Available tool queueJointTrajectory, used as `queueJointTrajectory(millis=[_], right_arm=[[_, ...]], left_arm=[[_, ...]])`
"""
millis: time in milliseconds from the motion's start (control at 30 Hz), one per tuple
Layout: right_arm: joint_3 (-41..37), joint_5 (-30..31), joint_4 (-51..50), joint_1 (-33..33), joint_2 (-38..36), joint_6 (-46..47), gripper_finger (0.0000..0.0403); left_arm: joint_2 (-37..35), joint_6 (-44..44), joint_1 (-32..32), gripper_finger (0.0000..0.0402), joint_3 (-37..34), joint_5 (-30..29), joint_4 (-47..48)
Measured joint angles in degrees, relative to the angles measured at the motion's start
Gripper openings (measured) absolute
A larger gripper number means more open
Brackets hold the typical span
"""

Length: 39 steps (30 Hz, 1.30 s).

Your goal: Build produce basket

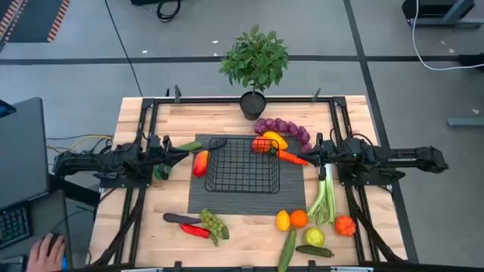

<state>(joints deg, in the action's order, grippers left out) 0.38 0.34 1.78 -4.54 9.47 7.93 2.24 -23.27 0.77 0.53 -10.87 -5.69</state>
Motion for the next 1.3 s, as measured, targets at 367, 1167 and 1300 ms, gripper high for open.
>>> queueJointTrajectory(millis=[367,1167,1300], right_arm=[[0.0,0.0,0.0,0.0,0.0,0.0,0.0017],[0.0,0.0,0.0,0.0,0.0,0.0,0.0017],[0.0,0.0,0.0,0.0,0.0,0.0,0.0017]], left_arm=[[0.0,0.0,0.0,0.0032,0.0,0.0,0.0],[0.0,0.0,0.0,0.0038,0.0,0.0,0.0],[0.0,0.0,0.0,0.004,0.0,0.0,0.0]])
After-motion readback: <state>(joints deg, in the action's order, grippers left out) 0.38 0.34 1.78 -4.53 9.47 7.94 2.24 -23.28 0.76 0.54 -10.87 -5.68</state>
